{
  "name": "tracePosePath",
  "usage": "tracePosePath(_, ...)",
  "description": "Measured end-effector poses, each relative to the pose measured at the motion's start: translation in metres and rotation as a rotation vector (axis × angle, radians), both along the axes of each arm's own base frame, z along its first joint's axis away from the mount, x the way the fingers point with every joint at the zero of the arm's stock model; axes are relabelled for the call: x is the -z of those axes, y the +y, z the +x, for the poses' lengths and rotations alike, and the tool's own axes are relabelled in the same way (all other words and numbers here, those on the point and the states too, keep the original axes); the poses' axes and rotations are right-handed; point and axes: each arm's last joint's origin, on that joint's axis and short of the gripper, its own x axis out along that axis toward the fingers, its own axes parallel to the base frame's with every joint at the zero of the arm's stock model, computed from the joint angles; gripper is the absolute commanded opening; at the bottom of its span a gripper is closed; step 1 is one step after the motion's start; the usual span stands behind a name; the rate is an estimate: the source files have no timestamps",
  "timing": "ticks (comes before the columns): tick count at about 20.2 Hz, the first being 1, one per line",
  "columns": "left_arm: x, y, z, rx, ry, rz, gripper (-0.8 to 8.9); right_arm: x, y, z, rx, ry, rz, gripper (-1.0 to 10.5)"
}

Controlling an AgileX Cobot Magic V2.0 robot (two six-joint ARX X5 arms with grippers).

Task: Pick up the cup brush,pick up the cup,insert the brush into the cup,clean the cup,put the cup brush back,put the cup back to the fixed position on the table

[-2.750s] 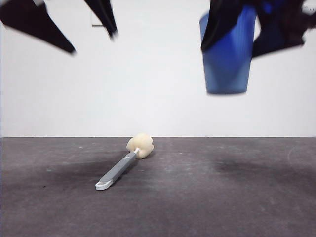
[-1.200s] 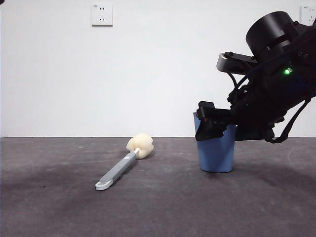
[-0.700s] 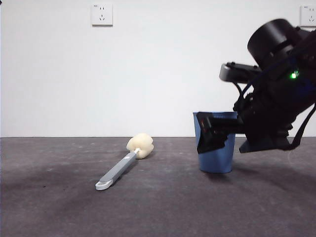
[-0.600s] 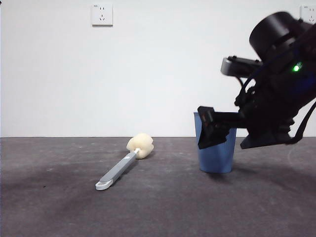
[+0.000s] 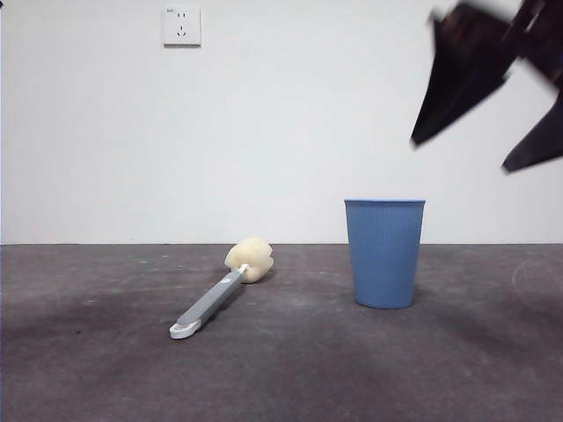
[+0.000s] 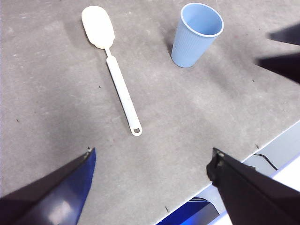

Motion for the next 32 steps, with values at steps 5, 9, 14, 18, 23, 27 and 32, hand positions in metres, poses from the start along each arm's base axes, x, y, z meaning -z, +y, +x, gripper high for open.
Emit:
tracePosePath(5, 0.0, 0.0, 0.0, 0.017, -0.006, 0.008, 3.67, -0.048, -0.014, -0.045, -0.113, 0.085, 0.15, 4.9)
tracePosePath(9, 0.001, 0.0, -0.001, 0.036, 0.006, 0.007, -0.06, -0.065, -0.021, -0.06, -0.161, 0.148, 0.187, 0.0)
tracePosePath(14, 0.003, 0.001, -0.002, 0.039, 0.027, 0.023, -0.04, -0.058, -0.024, -0.065, -0.149, 0.234, 0.136, 0.0)
tracePosePath(18, 0.003, 0.001, -0.002, 0.037, 0.027, 0.027, -0.04, -0.058, -0.024, -0.065, -0.149, 0.232, 0.136, 0.0)
tracePosePath(23, 0.003, 0.001, -0.002, 0.037, 0.029, 0.027, -0.04, -0.058, -0.024, -0.065, -0.148, 0.232, 0.136, 0.0)
tracePosePath(27, 0.003, 0.001, -0.002, 0.037, 0.029, 0.028, -0.04, -0.058, -0.024, -0.065, -0.147, 0.232, 0.135, 0.0)
tracePosePath(32, -0.008, 0.014, 0.001, -0.048, -0.12, 0.019, -0.04, -0.058, -0.024, -0.065, -0.147, 0.232, 0.135, 0.0)
